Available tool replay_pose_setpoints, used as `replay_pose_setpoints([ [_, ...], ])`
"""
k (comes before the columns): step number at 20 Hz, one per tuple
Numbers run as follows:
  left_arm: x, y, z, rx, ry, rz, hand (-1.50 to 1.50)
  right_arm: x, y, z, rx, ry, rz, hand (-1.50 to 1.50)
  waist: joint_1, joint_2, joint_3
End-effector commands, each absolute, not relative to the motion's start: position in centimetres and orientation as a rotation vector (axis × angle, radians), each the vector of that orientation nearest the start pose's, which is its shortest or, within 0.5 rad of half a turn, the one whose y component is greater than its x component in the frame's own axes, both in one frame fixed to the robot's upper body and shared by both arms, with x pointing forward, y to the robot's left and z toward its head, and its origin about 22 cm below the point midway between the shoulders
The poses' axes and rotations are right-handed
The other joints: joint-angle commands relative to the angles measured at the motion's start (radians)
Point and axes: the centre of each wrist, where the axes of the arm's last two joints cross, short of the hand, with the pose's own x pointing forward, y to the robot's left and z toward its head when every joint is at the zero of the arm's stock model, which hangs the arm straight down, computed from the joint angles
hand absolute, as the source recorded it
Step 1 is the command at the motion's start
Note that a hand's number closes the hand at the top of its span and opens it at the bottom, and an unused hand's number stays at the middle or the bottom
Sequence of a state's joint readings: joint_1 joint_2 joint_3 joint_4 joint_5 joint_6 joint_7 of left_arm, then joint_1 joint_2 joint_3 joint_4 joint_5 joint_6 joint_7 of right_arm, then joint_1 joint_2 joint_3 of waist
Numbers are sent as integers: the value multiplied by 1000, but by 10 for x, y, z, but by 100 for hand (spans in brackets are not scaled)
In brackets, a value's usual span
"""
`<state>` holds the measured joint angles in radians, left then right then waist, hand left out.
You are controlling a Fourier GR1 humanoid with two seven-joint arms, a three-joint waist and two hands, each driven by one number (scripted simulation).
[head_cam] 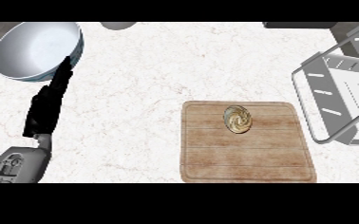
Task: Pick the squash from the cutting board and place it in the tiered basket
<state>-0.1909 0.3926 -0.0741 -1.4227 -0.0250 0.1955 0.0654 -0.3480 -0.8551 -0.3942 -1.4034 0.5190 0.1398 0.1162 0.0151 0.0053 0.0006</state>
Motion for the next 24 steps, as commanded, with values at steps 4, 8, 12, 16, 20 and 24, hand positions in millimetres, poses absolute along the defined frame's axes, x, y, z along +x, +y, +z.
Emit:
replay_pose_setpoints([
  [4,284,307,42,438,-1560,-255,0,311,-484,212,-1237,-1399,659,150,10,1,0],
  [8,283,298,36,430,-1565,-242,0,299,-510,179,-1113,-1421,633,150,4,1,1],
  [12,274,297,42,427,-1555,-236,0,309,-504,160,-1031,-1382,647,150,6,-2,1],
  [16,284,306,44,430,-1528,-250,0,308,-512,161,-834,-1294,504,-150,-7,-4,-1],
  [20,283,289,49,419,-1541,-233,0,303,-524,138,-810,-1322,495,-150,-4,-3,0],
  [24,291,300,39,423,-1537,-222,0,310,-522,127,-799,-1431,313,-150,-6,0,0],
])
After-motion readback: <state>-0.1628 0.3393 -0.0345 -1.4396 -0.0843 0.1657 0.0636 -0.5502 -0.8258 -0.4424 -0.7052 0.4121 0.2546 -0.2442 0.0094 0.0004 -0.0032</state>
